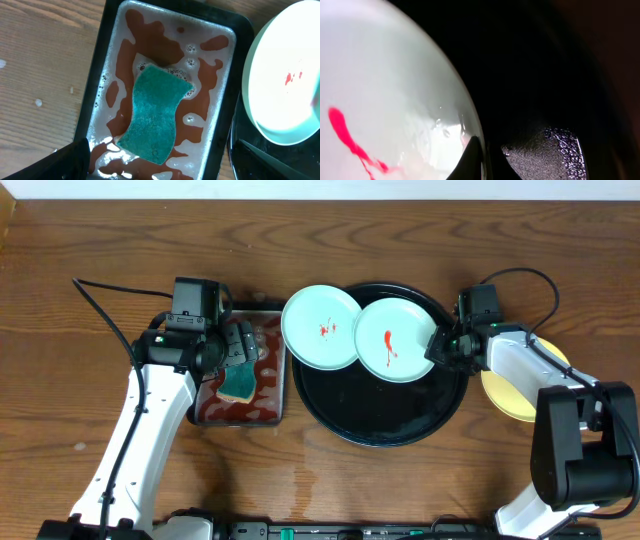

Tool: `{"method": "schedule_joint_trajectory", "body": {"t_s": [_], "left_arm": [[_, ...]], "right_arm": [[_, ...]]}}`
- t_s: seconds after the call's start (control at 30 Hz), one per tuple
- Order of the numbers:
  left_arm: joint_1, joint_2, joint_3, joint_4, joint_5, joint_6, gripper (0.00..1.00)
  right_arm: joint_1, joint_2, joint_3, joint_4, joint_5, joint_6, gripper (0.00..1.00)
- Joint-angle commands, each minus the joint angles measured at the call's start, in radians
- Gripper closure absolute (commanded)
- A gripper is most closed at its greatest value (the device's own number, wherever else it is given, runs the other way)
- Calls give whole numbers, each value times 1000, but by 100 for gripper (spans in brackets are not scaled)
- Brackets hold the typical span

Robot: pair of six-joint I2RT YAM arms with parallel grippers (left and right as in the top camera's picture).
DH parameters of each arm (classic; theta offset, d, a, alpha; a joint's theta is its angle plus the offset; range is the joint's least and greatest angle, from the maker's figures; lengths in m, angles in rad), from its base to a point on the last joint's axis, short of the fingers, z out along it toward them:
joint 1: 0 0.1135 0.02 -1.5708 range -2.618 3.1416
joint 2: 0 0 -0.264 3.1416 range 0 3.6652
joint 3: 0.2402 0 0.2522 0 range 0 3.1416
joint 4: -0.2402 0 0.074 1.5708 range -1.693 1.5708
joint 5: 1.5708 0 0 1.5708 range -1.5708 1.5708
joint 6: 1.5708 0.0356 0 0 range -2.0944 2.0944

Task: Clean dirty plates on tray and stack at the side
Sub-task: 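Grip the right pale green plate rim and drag it toward center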

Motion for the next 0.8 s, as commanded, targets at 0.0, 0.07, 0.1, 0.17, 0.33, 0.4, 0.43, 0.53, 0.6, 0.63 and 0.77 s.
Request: {"method": "schedule_joint_trajectory", "body": {"t_s": [0.0, 0.07, 0.1, 0.17, 0.33, 0.4, 0.43, 0.53, 0.6, 0.63, 0.77], "left_arm": [[5, 0, -3, -6, -2, 2, 10], [5, 0, -3, -9, -2, 2, 10], [5, 0, -3, -10, -2, 2, 10], [5, 0, -3, -14, -2, 2, 10], [5, 9, -20, -20, -2, 1, 9], [5, 17, -34, -18, -2, 2, 9], [5, 24, -43, -16, -2, 2, 9], [5, 57, -55, -16, -2, 2, 9], [5, 89, -56, -16, -2, 2, 9], [5, 107, -56, -16, -2, 2, 9], [5, 191, -56, 8, -2, 2, 10]], "right_arm": [[-1, -13, -7, -53, -5, -32, 99], [-4, -40, -7, -94, -29, -88, 99], [-4, -54, -7, -117, -36, -103, 99], [-3, -84, -7, -172, -57, -145, 99], [23, -108, -7, -314, -31, -222, 99], [32, -107, -11, -330, -3, -221, 99], [37, -107, -12, -330, 7, -222, 99], [50, -107, -12, -326, 8, -221, 99], [54, -107, -12, -319, 8, -221, 99], [55, -107, -12, -318, 8, -221, 99], [55, -107, -12, -319, 8, -221, 99]]}}
